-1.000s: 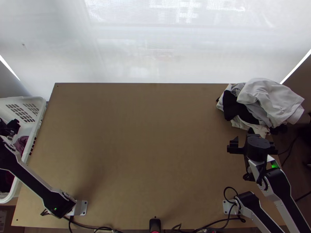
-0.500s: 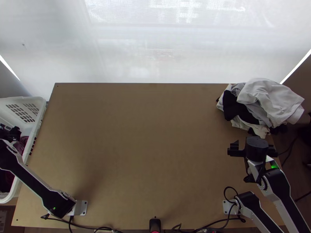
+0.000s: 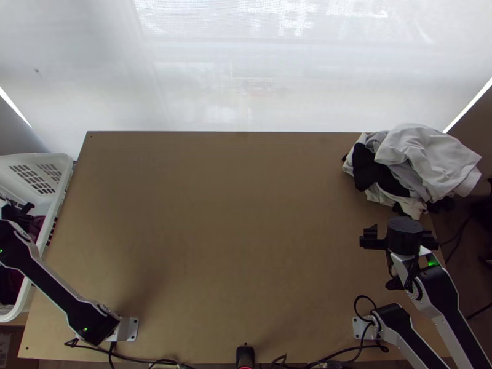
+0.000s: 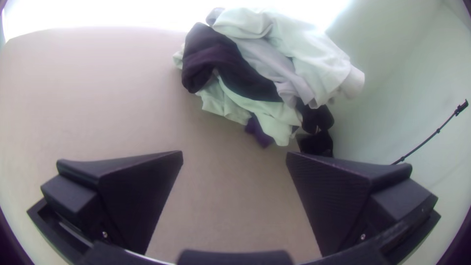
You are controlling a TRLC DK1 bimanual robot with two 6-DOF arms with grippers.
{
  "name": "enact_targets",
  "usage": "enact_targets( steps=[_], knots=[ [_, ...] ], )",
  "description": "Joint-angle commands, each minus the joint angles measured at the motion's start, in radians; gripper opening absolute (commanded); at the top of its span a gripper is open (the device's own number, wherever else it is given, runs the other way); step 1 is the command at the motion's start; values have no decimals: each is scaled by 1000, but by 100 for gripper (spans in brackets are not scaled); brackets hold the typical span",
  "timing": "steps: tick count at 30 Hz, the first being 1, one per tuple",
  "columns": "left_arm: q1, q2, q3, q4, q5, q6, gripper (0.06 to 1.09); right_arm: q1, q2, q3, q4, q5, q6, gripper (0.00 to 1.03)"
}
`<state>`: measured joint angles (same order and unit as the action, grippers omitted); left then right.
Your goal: Fold the t-shirt
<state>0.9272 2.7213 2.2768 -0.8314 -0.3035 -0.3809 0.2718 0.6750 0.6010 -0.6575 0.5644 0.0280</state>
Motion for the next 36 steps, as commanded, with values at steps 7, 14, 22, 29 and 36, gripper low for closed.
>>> enact_targets(
  steps=[7, 14, 22, 29, 36],
  knots=[
    [10, -80, -43, -26, -74, -10, 9, 0, -11, 3, -25, 0, 16, 98],
    [12, -241, -45, -64, -14, -10, 9, -2, -29, 3, -25, 0, 21, 98],
    [-51, -520, -42, -127, 61, -30, 9, -11, -61, 2, -22, 0, 21, 98],
    [-140, -747, -13, -69, 67, -13, 9, -19, -97, 3, -22, 0, 23, 98],
    [-235, -953, -14, 120, 69, 4, 9, -28, -121, 2, -22, 0, 24, 98]
  ],
)
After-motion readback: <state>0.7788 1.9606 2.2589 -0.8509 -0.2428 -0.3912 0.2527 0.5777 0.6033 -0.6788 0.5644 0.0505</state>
